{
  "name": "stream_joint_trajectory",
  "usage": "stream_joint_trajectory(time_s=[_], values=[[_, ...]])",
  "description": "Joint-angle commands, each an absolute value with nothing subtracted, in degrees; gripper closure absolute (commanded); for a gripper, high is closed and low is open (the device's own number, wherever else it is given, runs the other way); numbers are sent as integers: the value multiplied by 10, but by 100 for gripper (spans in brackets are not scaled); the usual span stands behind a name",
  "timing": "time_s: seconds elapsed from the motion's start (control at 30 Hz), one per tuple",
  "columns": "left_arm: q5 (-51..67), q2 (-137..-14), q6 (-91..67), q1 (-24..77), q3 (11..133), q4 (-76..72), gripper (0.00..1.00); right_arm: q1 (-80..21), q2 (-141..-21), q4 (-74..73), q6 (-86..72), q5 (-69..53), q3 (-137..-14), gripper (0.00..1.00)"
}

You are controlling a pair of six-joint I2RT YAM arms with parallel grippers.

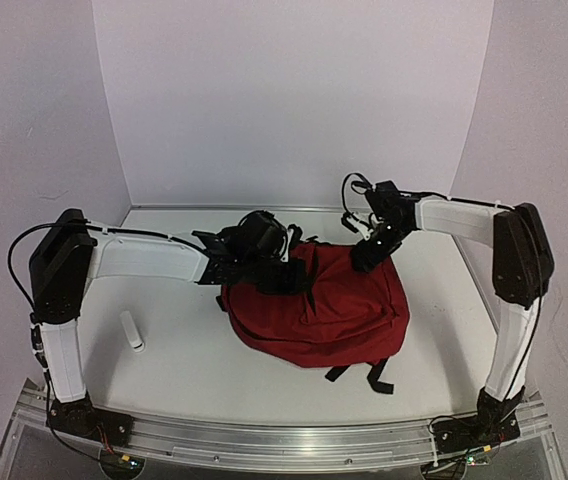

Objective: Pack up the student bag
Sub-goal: Adjust the student bag at the center of the board.

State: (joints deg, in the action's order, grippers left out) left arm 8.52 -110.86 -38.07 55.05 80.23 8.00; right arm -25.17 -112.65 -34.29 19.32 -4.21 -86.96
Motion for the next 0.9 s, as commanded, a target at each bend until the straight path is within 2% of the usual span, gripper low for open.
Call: stream_joint_trajectory(time_s=[0.0,0.13,0.27,0.4,0.57,0.73,0.8,0.87], values=[[180,-1068,-435,566,748,-55,100,-251,-1222,-298,203,-27,-969,28],[176,-1080,-464,564,724,-98,100,-251,-1258,-299,200,-46,-1024,28],[148,-1083,-532,541,682,-135,99,-251,-1230,-301,193,-47,-1015,28],[164,-1098,-583,520,625,-213,85,-250,-1153,-303,173,-58,-969,28],[155,-1113,-611,515,609,-229,82,-253,-1065,-320,139,-89,-919,28],[158,-1115,-622,515,599,-256,72,-270,-995,-339,115,-116,-881,27],[156,-1118,-627,515,599,-259,73,-292,-978,-346,109,-120,-871,27],[151,-1123,-632,514,607,-240,79,-323,-970,-349,103,-115,-864,27]])
